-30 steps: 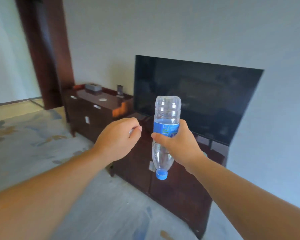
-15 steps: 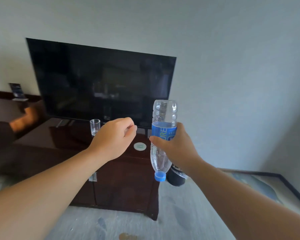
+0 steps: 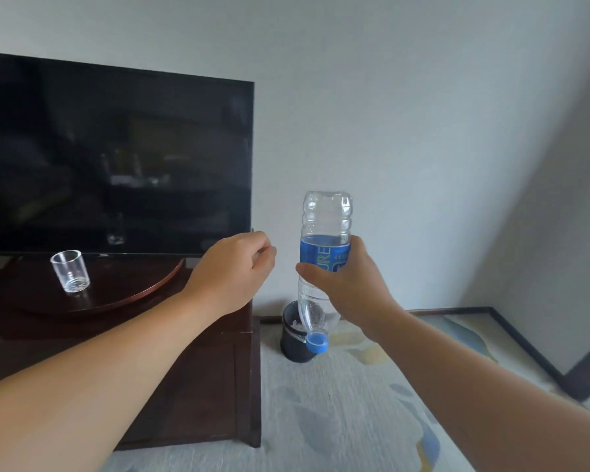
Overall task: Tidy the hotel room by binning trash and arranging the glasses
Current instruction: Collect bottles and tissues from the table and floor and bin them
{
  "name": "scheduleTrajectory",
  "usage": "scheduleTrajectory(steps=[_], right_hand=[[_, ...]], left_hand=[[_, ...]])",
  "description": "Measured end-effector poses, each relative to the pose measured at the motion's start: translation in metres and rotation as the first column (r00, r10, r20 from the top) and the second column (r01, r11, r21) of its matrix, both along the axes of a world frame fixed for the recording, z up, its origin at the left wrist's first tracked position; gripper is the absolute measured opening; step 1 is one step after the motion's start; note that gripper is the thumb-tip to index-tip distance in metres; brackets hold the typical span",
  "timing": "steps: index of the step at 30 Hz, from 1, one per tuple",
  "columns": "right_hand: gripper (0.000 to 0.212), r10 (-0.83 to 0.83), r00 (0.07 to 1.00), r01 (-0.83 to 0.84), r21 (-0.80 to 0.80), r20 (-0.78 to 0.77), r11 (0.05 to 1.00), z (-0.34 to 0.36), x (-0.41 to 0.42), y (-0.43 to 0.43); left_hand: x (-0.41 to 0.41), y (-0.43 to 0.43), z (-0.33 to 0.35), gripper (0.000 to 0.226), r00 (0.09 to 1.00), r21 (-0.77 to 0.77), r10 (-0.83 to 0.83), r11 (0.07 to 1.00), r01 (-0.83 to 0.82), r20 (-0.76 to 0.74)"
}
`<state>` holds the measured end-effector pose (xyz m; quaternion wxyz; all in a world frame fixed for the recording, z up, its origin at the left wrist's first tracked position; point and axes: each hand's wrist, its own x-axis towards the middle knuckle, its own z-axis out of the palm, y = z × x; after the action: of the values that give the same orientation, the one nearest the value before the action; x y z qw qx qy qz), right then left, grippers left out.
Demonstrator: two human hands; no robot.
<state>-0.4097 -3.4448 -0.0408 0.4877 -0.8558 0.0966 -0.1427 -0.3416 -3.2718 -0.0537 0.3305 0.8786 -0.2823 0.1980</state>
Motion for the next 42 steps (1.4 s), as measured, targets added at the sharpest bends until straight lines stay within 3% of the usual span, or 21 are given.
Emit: scheduleTrajectory(steps=[10,31,42], right_hand=[[0.055,-0.038,0.999,0.039,0.043,-0.023,0.998,-0.017,0.070,-0.114],[0.057,-0.117,0.991,0.118,0.006,-0.069,0.993,-0.034,0.268,-0.168],[0.057,-0.063,0.992,0.067,0.033,-0.110,0.997,-0.067,0.368,-0.243]], left_hand=[[0.074,-0.117,-0.013,0.023,0.996,0.048,-0.081,0.995,0.083,-0.028],[0.290,-0.184,-0.034,0.024,0.985,-0.012,-0.143,0.990,0.143,-0.094],[0.380,-0.254,-0.071,0.011,0.977,0.072,-0.088,0.992,0.104,-0.197]])
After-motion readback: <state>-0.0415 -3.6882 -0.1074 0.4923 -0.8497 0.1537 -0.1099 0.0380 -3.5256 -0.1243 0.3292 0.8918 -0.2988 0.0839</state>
